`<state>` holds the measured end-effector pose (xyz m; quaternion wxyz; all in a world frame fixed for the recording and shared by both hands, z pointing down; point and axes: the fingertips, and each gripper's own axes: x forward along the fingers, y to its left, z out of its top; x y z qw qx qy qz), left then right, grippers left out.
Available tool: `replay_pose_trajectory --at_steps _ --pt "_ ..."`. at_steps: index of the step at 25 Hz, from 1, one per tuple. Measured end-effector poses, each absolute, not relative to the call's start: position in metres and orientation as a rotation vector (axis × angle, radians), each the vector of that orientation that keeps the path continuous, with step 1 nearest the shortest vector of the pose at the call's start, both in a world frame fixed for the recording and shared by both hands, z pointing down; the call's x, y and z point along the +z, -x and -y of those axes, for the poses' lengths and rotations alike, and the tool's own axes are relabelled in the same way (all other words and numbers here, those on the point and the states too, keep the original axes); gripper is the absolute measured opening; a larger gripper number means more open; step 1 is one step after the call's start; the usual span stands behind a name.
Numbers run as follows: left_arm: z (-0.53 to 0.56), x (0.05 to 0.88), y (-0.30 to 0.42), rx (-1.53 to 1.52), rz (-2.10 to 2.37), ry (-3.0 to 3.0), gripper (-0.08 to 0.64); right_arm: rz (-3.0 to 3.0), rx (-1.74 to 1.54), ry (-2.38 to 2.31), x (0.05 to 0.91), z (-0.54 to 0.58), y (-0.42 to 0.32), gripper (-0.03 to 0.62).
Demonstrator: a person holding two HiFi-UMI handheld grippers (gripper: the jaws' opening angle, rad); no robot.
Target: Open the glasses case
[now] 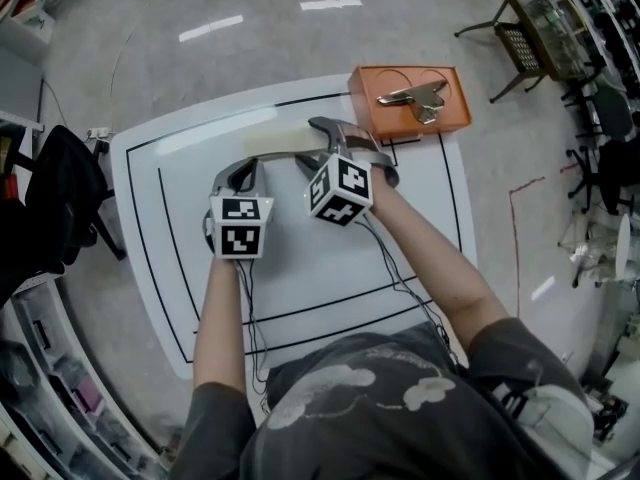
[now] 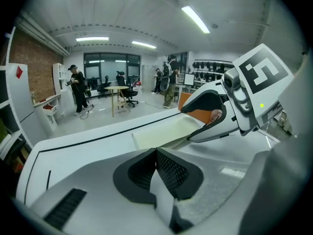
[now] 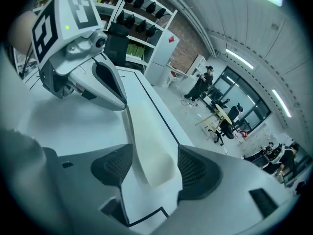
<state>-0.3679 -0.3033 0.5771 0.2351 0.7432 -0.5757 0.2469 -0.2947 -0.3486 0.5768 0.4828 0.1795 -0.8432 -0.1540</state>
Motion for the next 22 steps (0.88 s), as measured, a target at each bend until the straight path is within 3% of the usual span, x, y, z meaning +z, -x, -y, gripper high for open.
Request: replay_pose_trajectory --at_steps 22 --pt "0.307 0.592 0.369 0.7 1.542 -1.988 0.003 2.065 -0.383 -0.479 0.562 0.359 0.292 0.27"
